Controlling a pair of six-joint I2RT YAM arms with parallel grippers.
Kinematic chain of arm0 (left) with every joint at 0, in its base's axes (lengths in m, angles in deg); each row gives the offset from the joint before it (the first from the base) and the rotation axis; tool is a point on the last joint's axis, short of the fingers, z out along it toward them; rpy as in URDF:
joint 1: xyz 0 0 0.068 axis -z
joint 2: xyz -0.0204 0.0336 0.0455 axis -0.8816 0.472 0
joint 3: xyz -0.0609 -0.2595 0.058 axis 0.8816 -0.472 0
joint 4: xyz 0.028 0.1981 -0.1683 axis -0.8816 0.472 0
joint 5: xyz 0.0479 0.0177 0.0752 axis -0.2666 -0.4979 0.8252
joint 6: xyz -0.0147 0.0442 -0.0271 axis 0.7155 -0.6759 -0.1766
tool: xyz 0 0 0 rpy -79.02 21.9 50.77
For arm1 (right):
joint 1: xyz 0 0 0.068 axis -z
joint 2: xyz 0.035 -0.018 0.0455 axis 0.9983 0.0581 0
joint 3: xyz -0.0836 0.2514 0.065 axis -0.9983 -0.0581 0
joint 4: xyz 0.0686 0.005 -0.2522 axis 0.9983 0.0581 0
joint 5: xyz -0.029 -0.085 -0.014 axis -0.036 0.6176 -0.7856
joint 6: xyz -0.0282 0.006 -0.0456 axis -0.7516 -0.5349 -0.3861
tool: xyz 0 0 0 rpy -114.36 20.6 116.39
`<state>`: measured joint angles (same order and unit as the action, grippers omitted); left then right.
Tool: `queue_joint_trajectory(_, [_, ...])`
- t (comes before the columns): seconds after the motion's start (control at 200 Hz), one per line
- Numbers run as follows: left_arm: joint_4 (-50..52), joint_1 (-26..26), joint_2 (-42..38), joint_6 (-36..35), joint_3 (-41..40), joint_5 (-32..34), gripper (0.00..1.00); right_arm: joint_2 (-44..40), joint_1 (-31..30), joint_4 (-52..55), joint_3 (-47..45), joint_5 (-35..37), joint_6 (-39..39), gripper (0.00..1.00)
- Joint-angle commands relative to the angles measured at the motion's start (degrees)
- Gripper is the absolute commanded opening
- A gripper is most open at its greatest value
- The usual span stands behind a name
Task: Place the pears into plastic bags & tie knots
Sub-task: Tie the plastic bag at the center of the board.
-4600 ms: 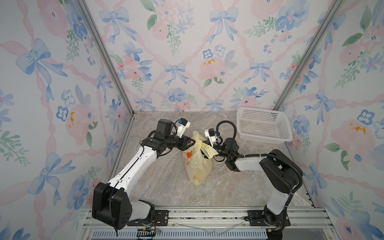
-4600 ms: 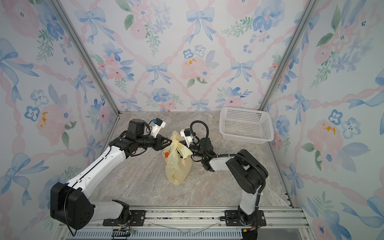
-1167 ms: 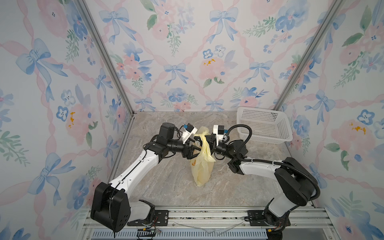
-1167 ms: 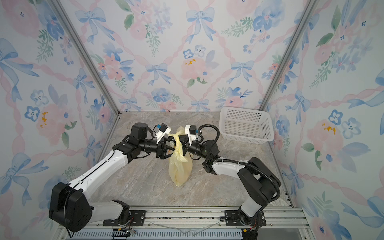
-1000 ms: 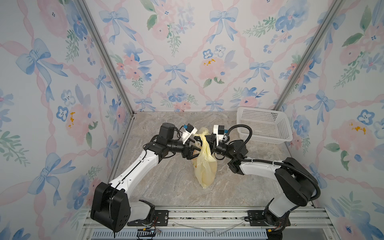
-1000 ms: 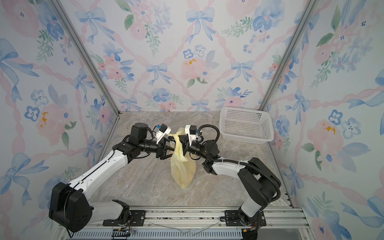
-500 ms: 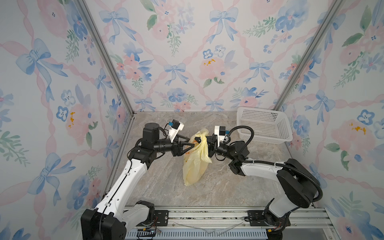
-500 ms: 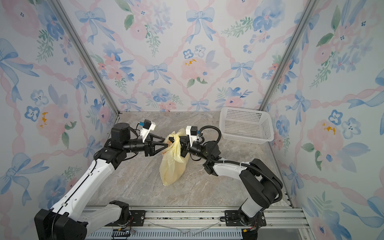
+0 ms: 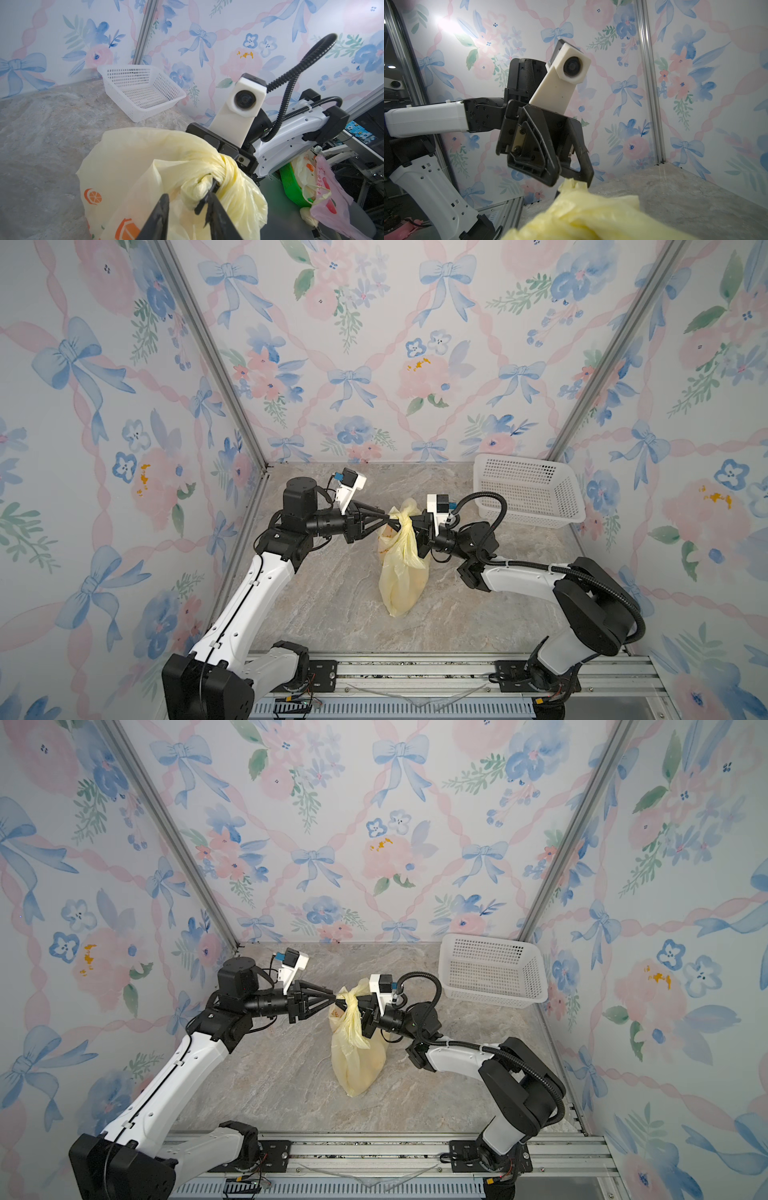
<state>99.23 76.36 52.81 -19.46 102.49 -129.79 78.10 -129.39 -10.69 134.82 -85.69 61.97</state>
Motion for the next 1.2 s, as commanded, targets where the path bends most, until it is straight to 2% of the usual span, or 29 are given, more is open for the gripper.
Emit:
queue_joint_trajectory(0.0, [-1.5, 0.9, 1.2, 0.9, 0.6, -2.3, 0.27, 0.1, 0.2, -3.9, 1.0, -1.3, 0.8, 0.01])
queue_joint_trajectory(0.055, [-1.6, 1.6, 1.4, 0.8, 0.6, -3.1, 0.23, 0.2, 0.2, -3.9, 1.1, -1.3, 1.0, 0.01])
queue_joint_trajectory(0.285, [-1.5, 3.2, 2.1, 0.0, 0.4, -4.0, 0.20, 0.6, 0.0, -3.9, 1.3, -1.3, 1.2, 0.01])
queue_joint_trajectory(0.36, [-1.5, 3.2, 2.5, -0.2, 0.4, -4.4, 0.13, 0.5, 0.0, -3.9, 1.2, -1.3, 1.3, 0.00])
queue_joint_trajectory(0.425, [-1.6, 3.2, 2.5, -0.4, 0.2, -4.0, 0.00, 0.5, -0.1, -3.9, 1.2, -1.3, 1.3, 0.01])
queue_joint_trajectory(0.67, [-1.5, 3.2, 1.7, -1.4, -0.1, -2.7, 0.00, 0.4, 0.0, -2.9, 0.9, -1.0, 1.2, 0.03])
queue_joint_trajectory(0.745, [-1.5, 2.8, 1.1, -1.7, -0.5, -0.5, 0.00, 0.1, 0.2, -1.6, 0.5, -0.7, 1.5, 0.17])
queue_joint_trajectory(0.925, [-1.6, 1.5, 0.5, -2.1, -1.4, 3.1, 0.00, -1.6, 0.8, 1.1, -3.8, 0.2, 0.4, 0.32])
queue_joint_trajectory(1.195, [-1.5, 1.3, -0.1, -1.9, 0.2, 3.8, 0.00, -8.6, 3.1, 9.2, -10.0, 1.7, -1.9, 0.34])
